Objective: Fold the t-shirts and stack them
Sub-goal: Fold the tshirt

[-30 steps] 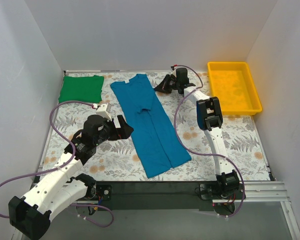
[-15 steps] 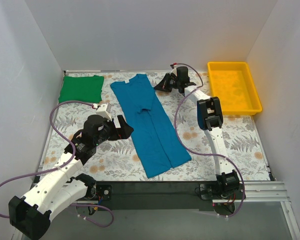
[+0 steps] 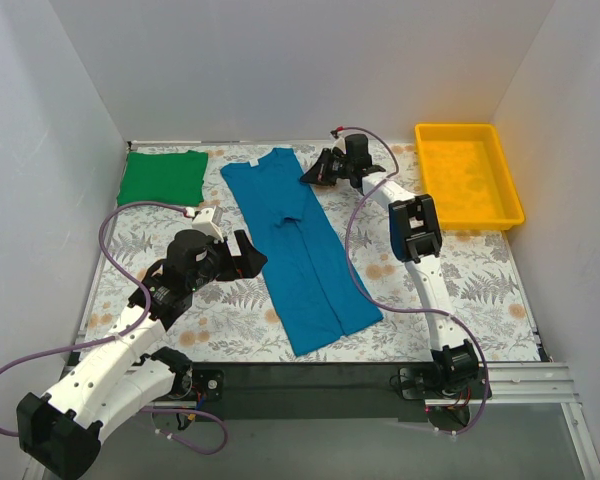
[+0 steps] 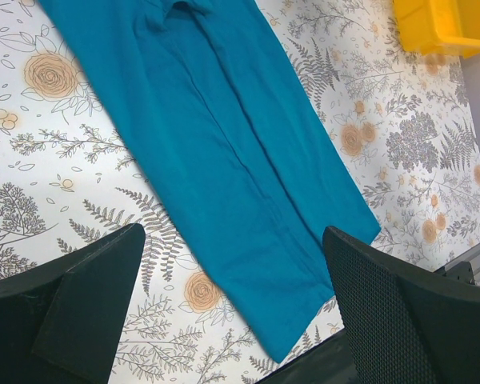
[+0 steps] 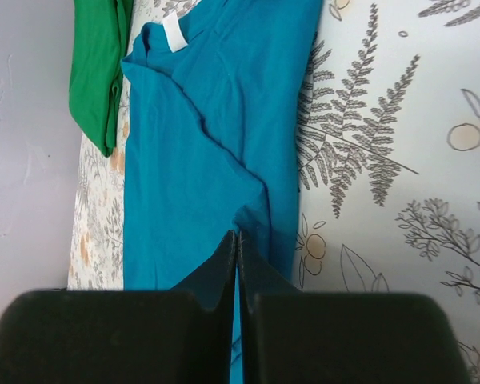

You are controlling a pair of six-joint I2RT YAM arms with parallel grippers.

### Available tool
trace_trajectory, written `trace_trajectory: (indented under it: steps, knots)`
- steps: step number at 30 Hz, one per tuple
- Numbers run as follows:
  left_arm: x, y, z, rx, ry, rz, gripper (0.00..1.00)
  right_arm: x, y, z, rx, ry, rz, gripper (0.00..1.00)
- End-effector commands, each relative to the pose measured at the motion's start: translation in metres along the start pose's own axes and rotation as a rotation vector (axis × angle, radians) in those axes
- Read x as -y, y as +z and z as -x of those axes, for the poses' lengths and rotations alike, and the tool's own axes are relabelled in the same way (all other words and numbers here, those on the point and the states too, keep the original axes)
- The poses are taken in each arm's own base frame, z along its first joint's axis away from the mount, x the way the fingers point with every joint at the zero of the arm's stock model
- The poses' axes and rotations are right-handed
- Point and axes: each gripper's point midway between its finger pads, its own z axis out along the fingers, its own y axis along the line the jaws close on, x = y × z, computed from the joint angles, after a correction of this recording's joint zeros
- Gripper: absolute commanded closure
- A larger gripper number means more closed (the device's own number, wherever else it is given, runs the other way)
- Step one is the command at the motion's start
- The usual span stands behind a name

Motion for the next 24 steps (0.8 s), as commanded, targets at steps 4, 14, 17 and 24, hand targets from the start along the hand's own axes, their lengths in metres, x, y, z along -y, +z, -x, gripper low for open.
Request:
trace_trajectory:
  steps: [4,14,17,24]
  knots:
    - [0.000,-0.004,0.007,0.027,0.010,0.006,0.07,-0.064,-0.008,0.028,0.050,-0.145,0.097,0.99]
    - [-0.002,-0.004,0.005,0.023,0.012,0.012,0.07,-0.074,0.001,0.014,0.023,-0.172,0.095,0.99]
    - [-0.003,-0.004,0.004,0.022,0.012,0.013,0.07,-0.077,0.002,0.012,0.021,-0.181,0.097,0.99]
    - [-0.004,-0.004,0.002,0.017,0.009,0.014,0.07,-0.085,0.005,0.005,0.009,-0.197,0.102,0.99]
